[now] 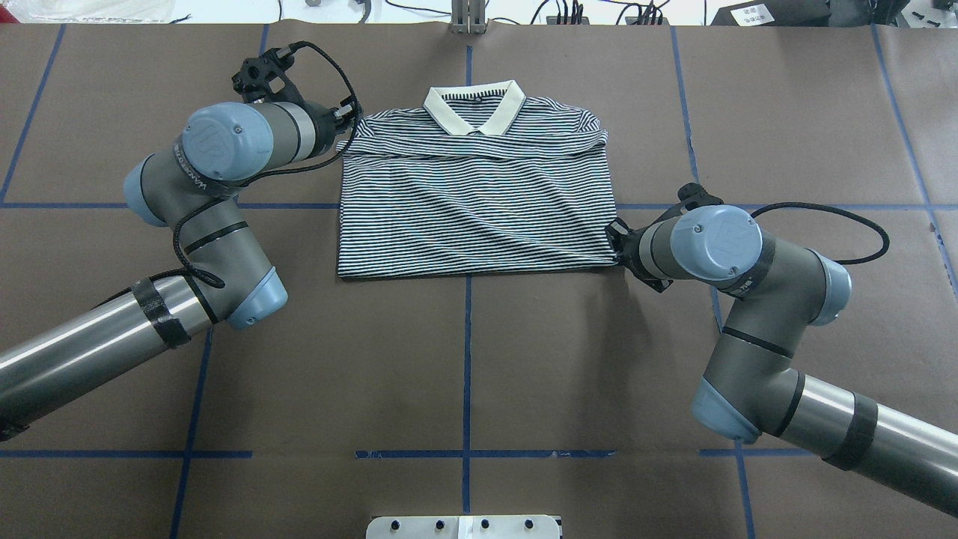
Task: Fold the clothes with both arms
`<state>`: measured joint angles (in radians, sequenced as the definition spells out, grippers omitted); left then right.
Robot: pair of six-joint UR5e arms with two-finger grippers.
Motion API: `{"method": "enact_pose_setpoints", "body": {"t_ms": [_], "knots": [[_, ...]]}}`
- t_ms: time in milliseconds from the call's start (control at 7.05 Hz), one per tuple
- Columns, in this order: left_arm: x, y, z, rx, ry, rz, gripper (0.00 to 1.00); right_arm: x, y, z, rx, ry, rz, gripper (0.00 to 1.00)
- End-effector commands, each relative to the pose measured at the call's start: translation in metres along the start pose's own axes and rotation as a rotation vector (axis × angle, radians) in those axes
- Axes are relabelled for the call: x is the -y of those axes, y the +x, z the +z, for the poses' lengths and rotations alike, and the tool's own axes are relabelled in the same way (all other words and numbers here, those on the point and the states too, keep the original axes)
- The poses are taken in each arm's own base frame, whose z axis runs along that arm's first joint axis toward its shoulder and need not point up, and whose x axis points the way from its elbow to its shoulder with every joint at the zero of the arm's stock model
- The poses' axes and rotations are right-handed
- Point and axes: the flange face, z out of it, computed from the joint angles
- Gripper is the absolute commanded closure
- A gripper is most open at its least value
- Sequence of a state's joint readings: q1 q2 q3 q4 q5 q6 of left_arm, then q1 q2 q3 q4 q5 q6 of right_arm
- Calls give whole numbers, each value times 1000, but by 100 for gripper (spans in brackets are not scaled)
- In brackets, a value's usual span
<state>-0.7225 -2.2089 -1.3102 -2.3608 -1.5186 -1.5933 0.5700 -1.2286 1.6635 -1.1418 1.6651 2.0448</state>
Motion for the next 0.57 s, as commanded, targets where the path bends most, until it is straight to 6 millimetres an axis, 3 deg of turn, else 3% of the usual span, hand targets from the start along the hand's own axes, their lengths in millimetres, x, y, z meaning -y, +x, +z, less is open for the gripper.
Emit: {"method": "enact_pose_setpoints", "body": {"t_ms": [0,142,284,426], "knots": [[0,1,-1,-1,0,-2,63,-4,-6,-8,17,-9,-1,100],[0,1,-1,-1,0,-8,63,-4,-4,-19,30,-18,-3,100],[-1,8,-8,-21,-5,-12,63,-15,26,-30,19,-41,-26,100],[-2,15,-30,-62,-12,-16,63,-28,74,-60,-5,-96,-64,100]]}}
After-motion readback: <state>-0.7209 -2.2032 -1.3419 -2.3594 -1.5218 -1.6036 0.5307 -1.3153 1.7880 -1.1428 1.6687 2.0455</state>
